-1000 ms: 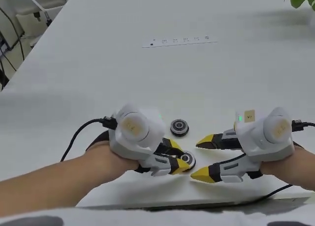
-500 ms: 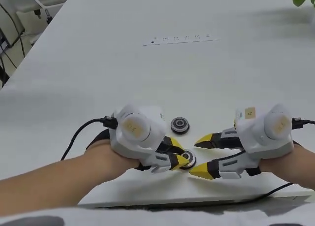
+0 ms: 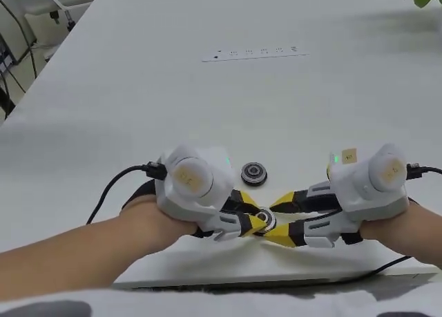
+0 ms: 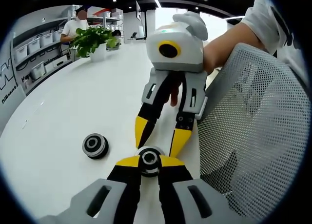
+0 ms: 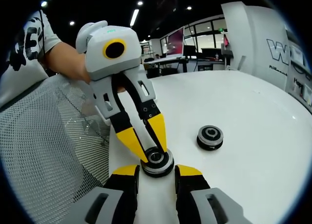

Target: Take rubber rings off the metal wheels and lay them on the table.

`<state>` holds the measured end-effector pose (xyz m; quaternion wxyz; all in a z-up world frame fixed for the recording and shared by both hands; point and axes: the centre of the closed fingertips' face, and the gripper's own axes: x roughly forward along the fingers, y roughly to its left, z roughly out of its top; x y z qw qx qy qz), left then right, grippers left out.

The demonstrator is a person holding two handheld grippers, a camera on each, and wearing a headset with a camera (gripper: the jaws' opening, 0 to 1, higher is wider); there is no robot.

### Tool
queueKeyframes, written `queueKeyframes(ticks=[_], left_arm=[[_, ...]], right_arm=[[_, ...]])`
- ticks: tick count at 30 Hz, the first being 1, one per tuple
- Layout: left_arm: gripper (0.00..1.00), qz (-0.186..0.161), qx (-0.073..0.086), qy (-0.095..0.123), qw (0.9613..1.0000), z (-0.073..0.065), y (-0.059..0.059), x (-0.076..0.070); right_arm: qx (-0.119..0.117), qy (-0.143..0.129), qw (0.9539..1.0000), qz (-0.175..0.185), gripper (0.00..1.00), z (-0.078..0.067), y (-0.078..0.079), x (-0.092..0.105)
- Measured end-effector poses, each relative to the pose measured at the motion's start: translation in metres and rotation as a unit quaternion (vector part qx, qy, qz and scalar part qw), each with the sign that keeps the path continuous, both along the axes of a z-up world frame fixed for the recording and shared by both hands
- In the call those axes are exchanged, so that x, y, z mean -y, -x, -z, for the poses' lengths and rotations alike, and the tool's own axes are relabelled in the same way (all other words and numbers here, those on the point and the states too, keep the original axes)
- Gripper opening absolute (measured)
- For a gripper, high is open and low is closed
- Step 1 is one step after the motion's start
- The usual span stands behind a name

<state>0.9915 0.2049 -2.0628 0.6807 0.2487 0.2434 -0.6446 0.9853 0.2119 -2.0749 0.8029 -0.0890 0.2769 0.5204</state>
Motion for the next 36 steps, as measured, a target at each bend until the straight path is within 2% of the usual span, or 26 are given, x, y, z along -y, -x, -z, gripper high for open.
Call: queueKeyframes(ticks=[14,23,26,29,30,36], left_arm=[[0.07,-0.003,0.0,0.003,1.0,0.0,0.0,0.0],[0.07,-0.004,0.002,0.005,1.0,0.0,0.0,0.0],[0.07,-0.004,0.003,0.005,1.0,0.0,0.0,0.0],[0.07,-0.005,0.002,0.006,1.0,0.0,0.0,-0.001],[0.07,-0.005,0.002,0.006,1.0,0.0,-0.001,-0.001],[0.07,-0.009,0.003,0.006,0.9999,0.0,-0.001,-0.001]], right_arm=[[-0.017,-0.017,0.9996,0.016,0.22,0.001,0.001,0.003],[-0.017,-0.012,0.9996,0.019,0.17,0.002,0.002,0.006],[-0.018,-0.009,0.9996,0.021,0.14,0.002,0.003,0.008],[-0.025,-0.009,0.9993,0.025,0.05,0.003,0.003,0.011],[-0.033,-0.014,0.9989,0.03,0.05,0.003,0.003,0.01],[-0.036,-0.012,0.9988,0.03,0.04,0.003,0.003,0.01]])
